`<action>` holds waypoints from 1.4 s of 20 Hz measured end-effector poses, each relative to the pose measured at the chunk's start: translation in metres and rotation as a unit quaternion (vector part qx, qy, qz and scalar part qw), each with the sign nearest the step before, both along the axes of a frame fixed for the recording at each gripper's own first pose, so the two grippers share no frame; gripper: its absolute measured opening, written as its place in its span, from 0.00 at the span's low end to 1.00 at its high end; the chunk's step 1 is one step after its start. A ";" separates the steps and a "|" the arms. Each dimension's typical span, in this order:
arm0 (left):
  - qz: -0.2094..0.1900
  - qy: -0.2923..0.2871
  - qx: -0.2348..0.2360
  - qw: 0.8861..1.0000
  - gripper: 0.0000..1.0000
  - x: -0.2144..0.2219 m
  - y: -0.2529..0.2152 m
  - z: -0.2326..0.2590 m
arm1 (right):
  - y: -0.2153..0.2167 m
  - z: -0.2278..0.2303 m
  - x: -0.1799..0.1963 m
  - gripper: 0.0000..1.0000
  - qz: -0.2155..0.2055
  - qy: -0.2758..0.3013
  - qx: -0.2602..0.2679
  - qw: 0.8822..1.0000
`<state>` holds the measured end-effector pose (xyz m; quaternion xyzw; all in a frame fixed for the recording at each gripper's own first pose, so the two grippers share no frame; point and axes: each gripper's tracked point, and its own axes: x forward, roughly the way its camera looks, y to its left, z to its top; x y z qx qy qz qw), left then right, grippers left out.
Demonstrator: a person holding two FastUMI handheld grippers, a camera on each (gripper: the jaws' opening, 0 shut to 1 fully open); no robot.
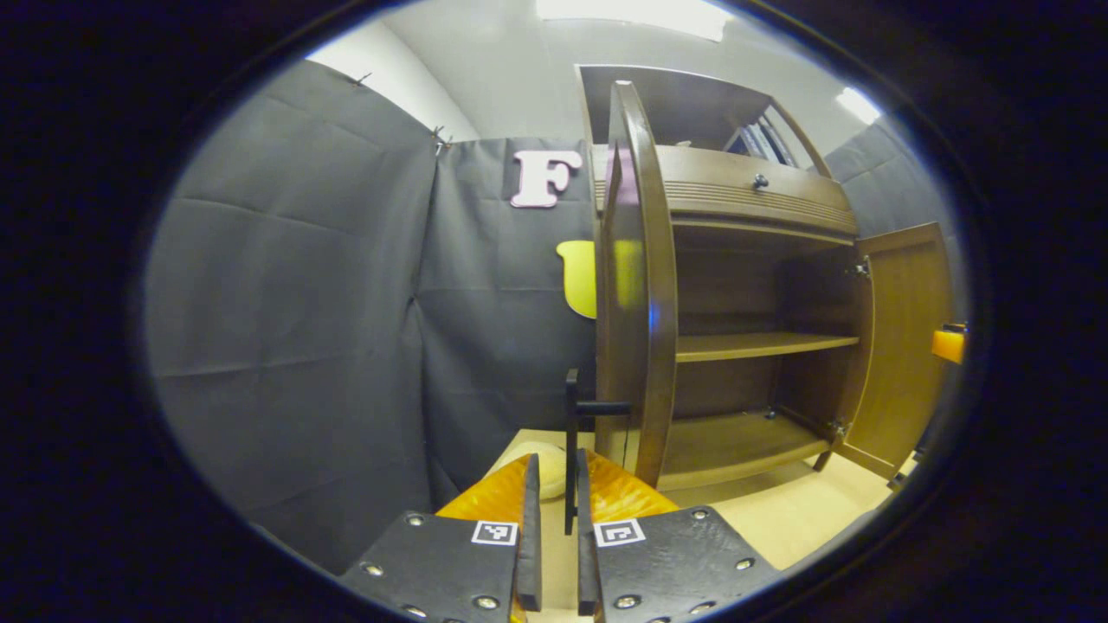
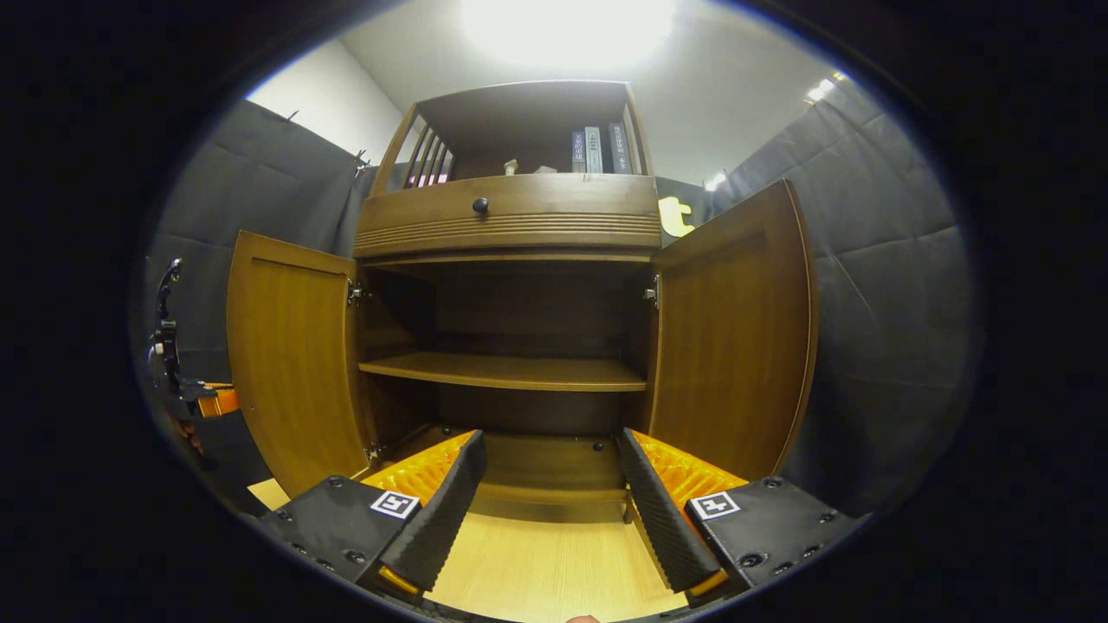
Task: Open the right door of the double-door shoe cabinet with the right hand, and open the left door with the left hand.
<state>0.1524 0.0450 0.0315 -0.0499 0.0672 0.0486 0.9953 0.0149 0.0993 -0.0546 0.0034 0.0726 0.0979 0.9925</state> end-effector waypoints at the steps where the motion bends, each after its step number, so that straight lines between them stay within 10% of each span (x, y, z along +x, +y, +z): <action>1: 0.009 -0.001 0.002 1.000 0.19 0.000 0.002 0.000 | -0.002 0.004 0.000 0.97 0.000 -0.005 -0.002 1.000; 23: -0.006 -0.061 0.013 0.998 0.15 0.002 -0.013 0.032 | -0.091 0.031 -0.066 0.97 -0.034 -0.022 -0.004 0.999; 28: -0.006 -0.070 0.023 0.997 0.33 0.006 -0.012 0.036 | -0.100 0.035 -0.069 0.96 -0.034 -0.024 -0.001 0.999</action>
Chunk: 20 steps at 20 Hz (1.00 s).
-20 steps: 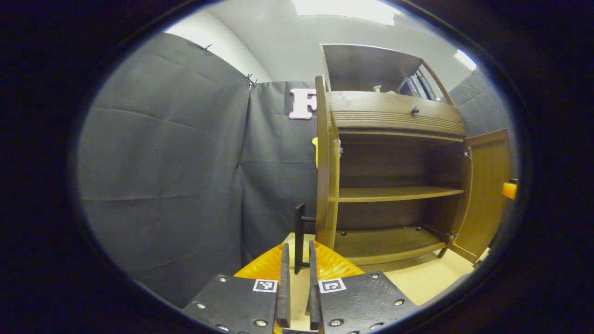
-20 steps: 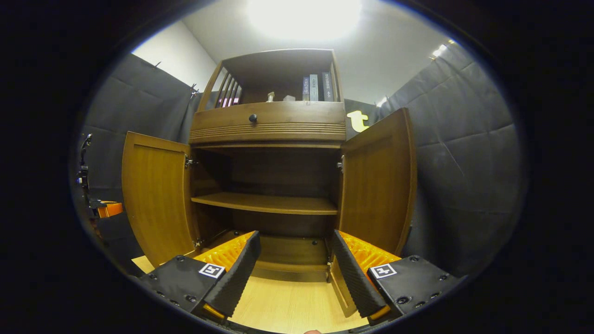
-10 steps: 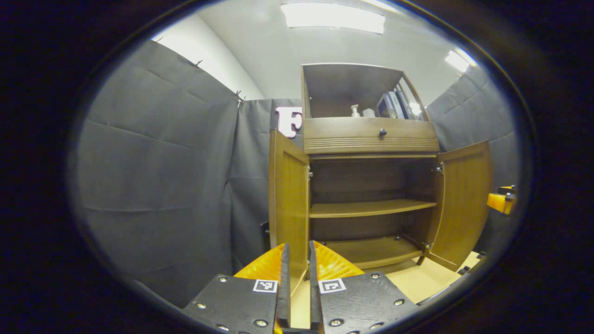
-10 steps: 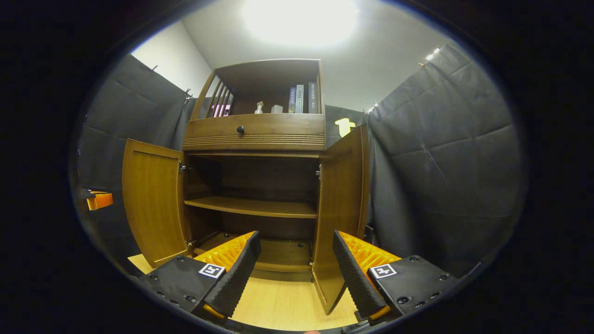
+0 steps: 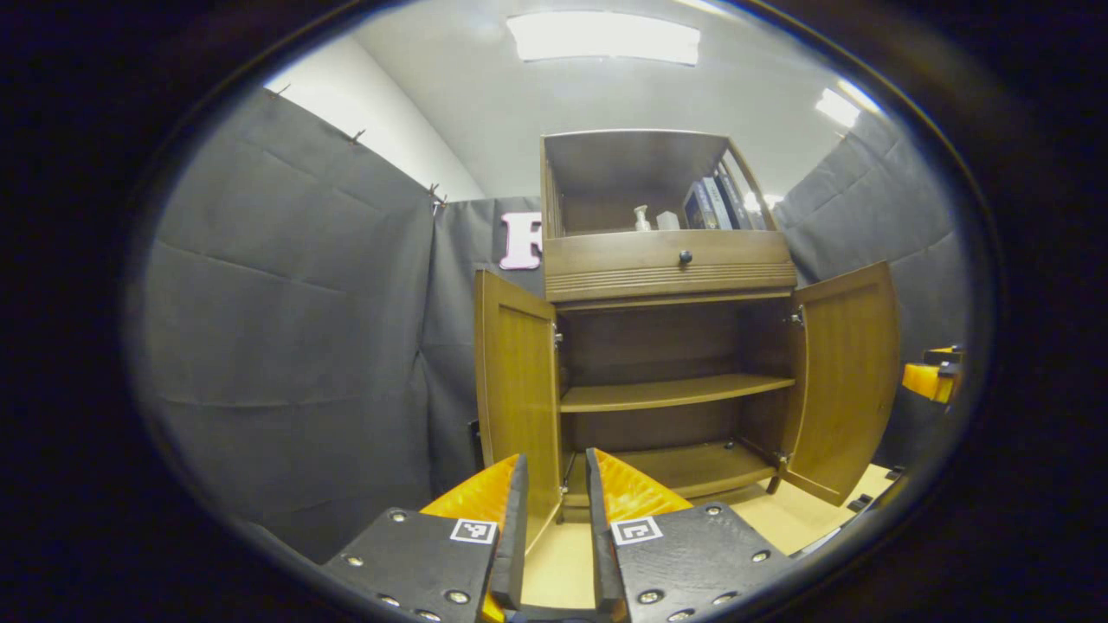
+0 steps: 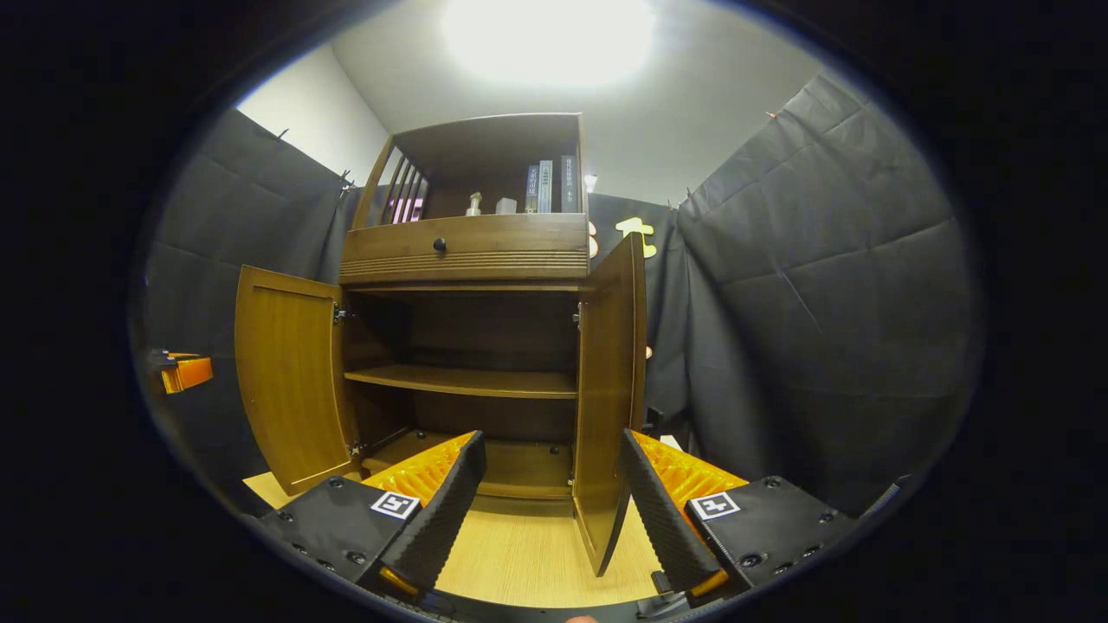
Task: Open the right door of the double-door shoe cabinet with the right hand, and open the left door with the left hand.
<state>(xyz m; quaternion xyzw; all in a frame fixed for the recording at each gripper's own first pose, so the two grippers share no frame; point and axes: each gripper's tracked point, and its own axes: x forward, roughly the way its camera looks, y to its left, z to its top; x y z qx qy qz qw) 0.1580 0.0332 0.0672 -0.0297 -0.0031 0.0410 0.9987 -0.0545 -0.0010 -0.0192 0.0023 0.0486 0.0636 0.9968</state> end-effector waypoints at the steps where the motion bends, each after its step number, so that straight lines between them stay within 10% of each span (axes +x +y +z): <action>1: -0.002 0.000 0.000 1.000 0.43 0.000 -0.001 0.001 | -0.001 0.002 -0.001 0.96 0.000 -0.001 0.002 1.000; 3: 0.000 -0.002 0.003 1.000 0.62 0.000 0.000 0.002 | -0.002 0.002 -0.003 0.98 0.000 -0.002 0.003 1.000; 20: -0.001 -0.007 0.007 1.000 0.64 0.005 0.002 0.004 | -0.003 0.008 -0.008 0.97 -0.001 -0.005 0.002 1.000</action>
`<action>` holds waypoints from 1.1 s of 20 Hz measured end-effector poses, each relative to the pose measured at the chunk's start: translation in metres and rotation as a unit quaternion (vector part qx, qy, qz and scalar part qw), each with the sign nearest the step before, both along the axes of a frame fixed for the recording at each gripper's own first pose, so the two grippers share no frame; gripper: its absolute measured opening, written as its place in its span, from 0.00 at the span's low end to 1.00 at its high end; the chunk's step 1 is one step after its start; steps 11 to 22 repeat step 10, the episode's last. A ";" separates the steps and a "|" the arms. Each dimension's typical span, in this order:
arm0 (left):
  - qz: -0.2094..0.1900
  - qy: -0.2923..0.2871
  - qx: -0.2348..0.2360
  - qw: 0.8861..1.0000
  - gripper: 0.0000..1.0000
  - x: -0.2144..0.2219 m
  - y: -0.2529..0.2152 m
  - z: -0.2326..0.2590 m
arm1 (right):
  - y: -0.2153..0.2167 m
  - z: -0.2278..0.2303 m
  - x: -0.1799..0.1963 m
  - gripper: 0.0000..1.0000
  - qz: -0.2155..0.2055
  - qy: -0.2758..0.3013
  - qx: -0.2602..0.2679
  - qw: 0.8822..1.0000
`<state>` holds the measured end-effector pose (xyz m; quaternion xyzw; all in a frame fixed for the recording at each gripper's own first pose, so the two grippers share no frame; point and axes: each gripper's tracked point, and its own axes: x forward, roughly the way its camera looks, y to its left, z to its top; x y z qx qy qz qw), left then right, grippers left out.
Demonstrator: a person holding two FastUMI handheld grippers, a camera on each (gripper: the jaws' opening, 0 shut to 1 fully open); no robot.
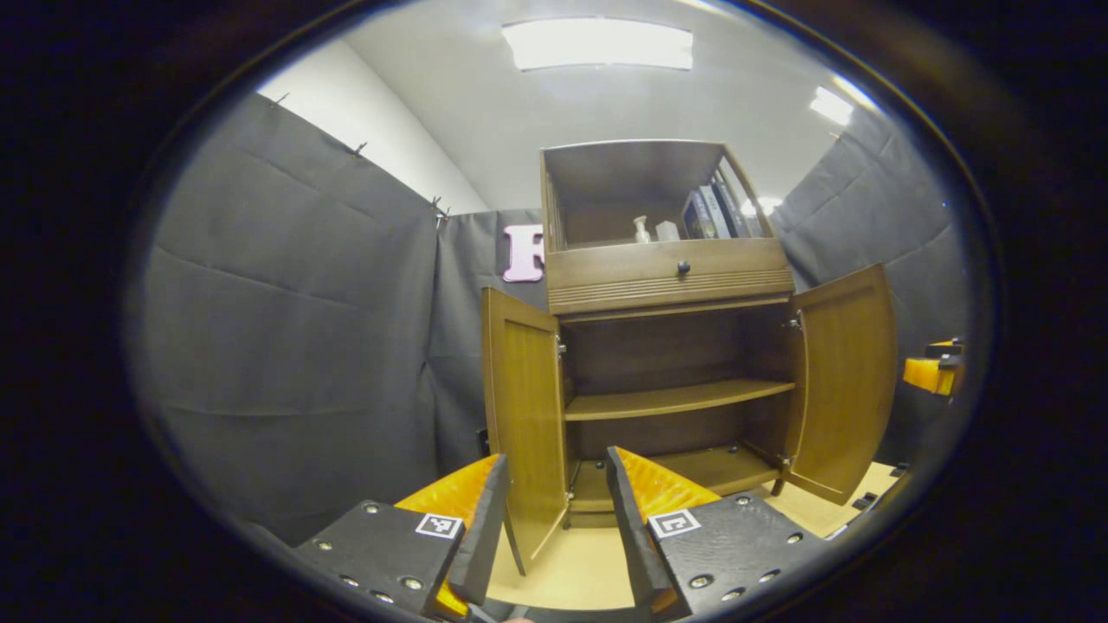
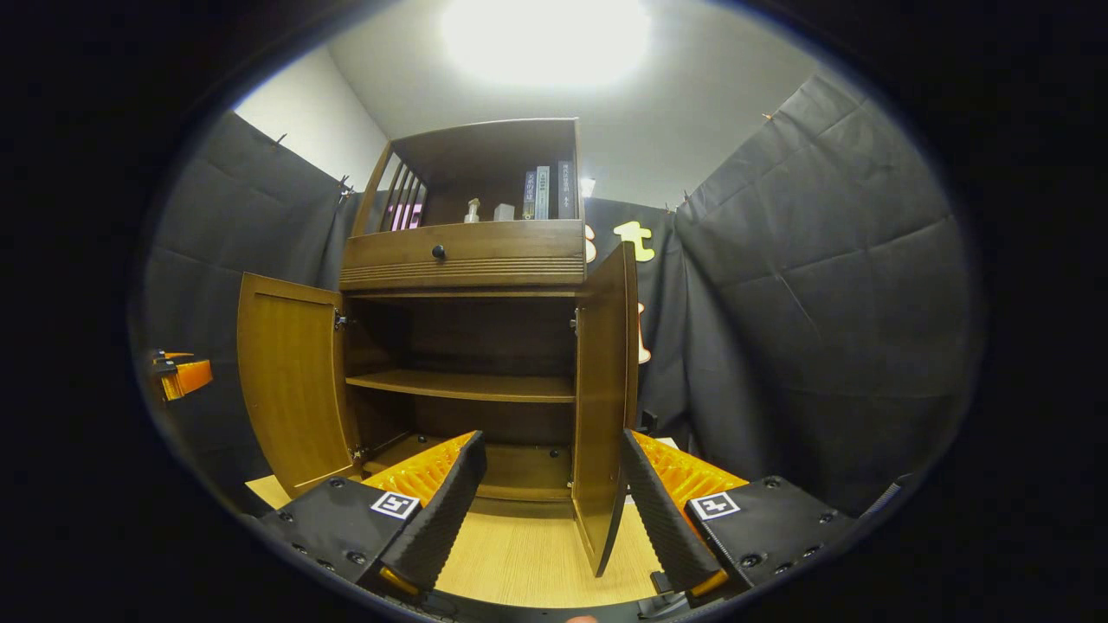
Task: Open the right door of the double-door shoe cabinet with the right hand, and open the left door with the left hand.
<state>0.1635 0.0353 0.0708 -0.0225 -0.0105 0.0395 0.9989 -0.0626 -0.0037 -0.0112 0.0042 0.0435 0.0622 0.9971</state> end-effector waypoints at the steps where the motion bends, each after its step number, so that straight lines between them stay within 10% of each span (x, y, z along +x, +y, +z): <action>1: -0.002 0.003 -0.002 1.000 0.64 -0.002 -0.001 -0.001 | 0.000 0.001 0.000 0.97 0.000 0.000 0.000 1.000; 22: -0.012 -0.003 -0.001 1.000 0.65 0.001 -0.004 0.002 | 0.003 0.000 0.002 0.96 0.000 0.000 0.001 1.000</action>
